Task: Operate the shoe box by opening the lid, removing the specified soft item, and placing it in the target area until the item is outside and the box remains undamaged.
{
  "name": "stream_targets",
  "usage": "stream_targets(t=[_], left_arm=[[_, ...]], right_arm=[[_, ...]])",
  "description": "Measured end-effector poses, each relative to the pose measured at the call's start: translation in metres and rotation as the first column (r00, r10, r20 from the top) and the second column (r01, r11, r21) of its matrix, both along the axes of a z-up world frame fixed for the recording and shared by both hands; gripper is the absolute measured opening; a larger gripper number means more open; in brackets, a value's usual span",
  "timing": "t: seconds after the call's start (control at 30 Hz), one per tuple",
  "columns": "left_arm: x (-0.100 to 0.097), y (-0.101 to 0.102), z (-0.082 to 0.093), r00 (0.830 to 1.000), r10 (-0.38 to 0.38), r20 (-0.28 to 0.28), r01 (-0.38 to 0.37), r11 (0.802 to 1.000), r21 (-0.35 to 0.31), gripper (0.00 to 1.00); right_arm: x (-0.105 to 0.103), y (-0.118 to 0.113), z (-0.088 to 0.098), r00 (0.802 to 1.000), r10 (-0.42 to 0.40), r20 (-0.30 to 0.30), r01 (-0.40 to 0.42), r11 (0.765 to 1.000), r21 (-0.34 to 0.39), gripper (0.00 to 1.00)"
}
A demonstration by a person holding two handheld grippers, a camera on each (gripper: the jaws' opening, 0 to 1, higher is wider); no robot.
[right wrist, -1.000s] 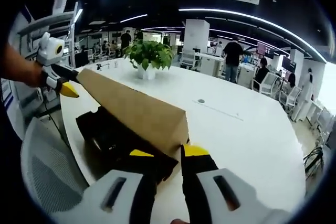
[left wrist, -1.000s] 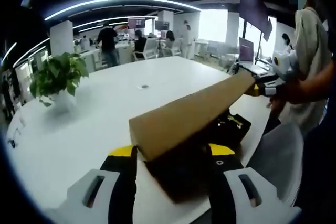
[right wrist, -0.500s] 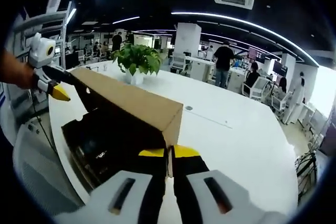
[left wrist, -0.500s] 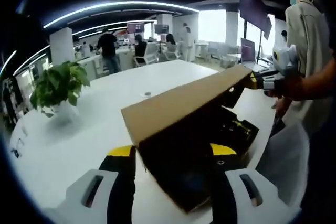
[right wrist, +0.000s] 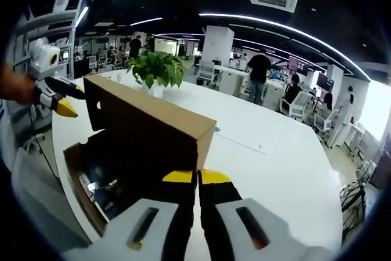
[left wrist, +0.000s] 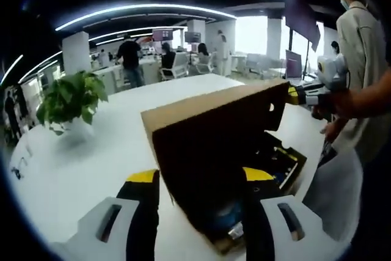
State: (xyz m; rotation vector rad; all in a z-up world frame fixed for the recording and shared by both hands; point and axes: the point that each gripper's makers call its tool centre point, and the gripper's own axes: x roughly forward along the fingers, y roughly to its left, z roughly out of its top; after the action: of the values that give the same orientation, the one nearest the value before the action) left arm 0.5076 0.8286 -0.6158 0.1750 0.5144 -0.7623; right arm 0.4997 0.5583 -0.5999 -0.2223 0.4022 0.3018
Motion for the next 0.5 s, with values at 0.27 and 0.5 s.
stream_targets(t=[0.27, 0.5], left_arm=[[-0.036, 0.023, -0.060, 0.986, 0.030, -0.167, -0.016, 0.996, 0.084, 0.40], [-0.054, 0.031, -0.092, 0.970, 0.048, -0.239, -0.015, 0.990, 0.138, 0.23]], right_arm=[[0.010, -0.003, 0.000, 1.000, 0.004, 0.005, -0.004, 1.000, -0.012, 0.00], [0.019, -0.004, -0.001, 1.000, 0.013, 0.006, -0.012, 1.000, -0.025, 0.00]])
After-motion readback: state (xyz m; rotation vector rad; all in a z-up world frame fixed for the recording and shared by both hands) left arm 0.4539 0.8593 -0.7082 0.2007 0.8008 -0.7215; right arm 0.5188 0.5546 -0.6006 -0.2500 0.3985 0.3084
